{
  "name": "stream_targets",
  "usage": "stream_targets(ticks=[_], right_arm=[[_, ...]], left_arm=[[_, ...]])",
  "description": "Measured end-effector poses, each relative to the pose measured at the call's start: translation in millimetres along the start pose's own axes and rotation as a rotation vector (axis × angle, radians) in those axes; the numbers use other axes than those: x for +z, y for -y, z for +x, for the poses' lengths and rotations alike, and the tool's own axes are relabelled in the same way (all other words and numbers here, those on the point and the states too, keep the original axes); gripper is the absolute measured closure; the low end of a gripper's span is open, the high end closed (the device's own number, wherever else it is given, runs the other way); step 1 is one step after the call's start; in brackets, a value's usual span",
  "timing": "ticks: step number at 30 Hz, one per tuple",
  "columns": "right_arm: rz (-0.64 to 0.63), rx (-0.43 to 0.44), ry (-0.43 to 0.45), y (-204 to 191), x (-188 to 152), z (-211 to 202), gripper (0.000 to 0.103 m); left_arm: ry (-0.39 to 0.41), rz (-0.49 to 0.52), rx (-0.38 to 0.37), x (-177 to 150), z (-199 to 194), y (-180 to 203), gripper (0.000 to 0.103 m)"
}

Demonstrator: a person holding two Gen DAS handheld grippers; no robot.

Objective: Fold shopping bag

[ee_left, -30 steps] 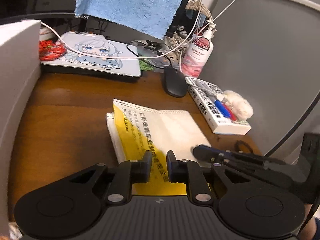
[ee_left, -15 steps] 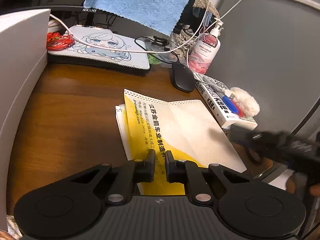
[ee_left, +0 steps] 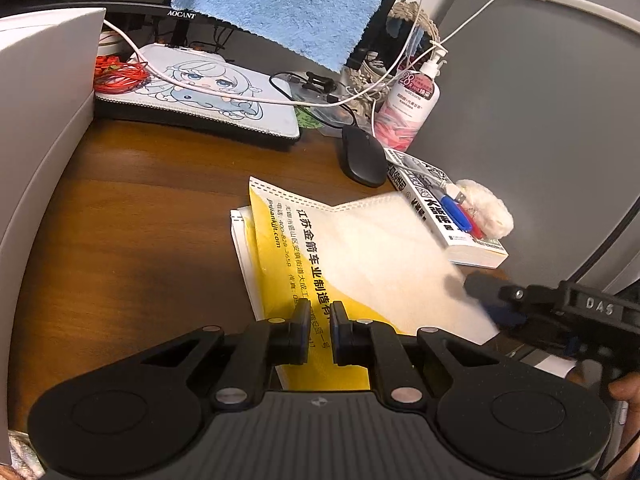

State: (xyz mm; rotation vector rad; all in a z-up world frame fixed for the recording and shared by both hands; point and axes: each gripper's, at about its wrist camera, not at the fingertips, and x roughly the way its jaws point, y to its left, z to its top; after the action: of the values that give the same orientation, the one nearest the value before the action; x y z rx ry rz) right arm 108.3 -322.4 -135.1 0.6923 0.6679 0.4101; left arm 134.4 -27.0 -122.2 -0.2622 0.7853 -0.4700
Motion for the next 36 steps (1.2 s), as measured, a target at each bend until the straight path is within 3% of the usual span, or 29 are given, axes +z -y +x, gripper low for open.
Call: stream_targets(ticks=[1,10,14,24,36], right_arm=[[0.003,0.019,-0.002,-2,0,1,0.084],[0.029,0.191,-0.023,-20,-3,10,0.084],[0.042,0.22,-0.059,-25,-6,25,0.084],[0.037,0.204,-0.093,-28,-16,41,0.084],[-0.018,0.138,-0.099,-29,-24,49,0.088]], left_arm=[[0.001,-0.001,0.0,0,0,0,0.091],[0.002,-0.012,-0.007,0,-1,-3,0.091],[0.001,-0.022,-0.016,0,-1,-6,0.091],[0.004,-0.024,-0.021,0,-1,-8,0.091],[0.008,-0.043,-0.021,-1,-1,-12,0.101]])
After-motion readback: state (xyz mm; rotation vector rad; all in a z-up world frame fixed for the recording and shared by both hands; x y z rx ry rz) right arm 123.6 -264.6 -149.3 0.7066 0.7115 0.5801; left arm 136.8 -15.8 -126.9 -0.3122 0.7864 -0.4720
